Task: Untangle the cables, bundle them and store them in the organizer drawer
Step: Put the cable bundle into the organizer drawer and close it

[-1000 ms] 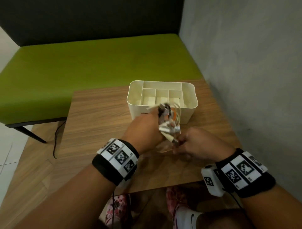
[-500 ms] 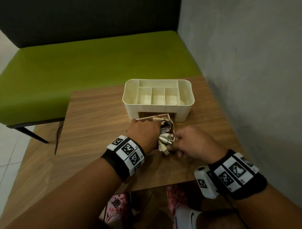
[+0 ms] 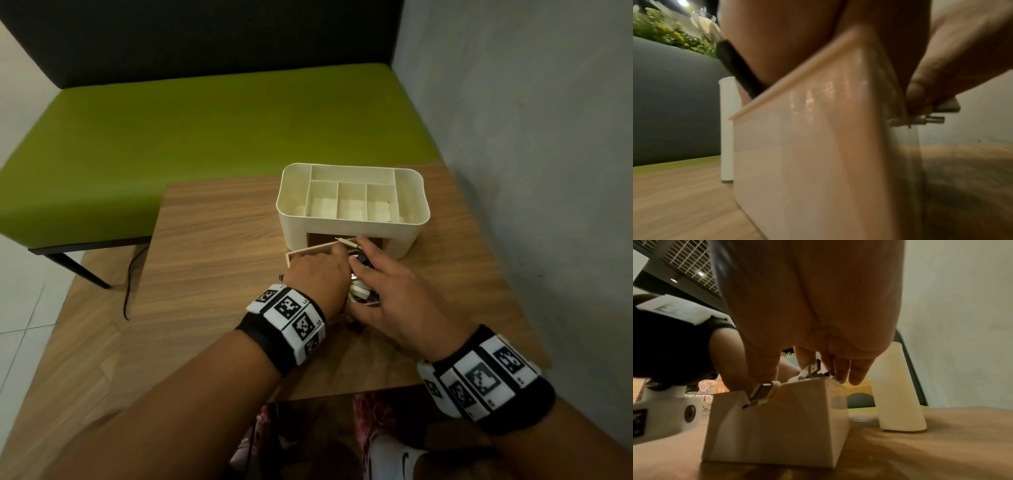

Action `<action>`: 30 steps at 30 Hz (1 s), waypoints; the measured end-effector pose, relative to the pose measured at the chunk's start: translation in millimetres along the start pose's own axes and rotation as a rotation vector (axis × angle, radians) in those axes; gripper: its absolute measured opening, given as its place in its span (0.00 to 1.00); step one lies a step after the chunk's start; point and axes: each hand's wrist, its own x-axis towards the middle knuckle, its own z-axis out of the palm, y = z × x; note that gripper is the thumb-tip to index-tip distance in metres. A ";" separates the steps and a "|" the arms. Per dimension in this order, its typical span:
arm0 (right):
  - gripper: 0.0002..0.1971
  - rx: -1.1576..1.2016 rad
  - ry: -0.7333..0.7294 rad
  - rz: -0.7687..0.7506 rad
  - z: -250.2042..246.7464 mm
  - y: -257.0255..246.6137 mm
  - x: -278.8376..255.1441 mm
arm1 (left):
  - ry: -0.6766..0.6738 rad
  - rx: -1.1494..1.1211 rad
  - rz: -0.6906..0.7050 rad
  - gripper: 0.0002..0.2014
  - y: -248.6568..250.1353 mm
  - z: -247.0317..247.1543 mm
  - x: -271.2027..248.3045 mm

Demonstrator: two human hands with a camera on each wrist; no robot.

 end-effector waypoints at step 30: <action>0.50 -0.266 -0.079 -0.151 5.2 3.9 0.9 | -0.009 0.131 -0.003 0.31 7.9 -4.0 -69.5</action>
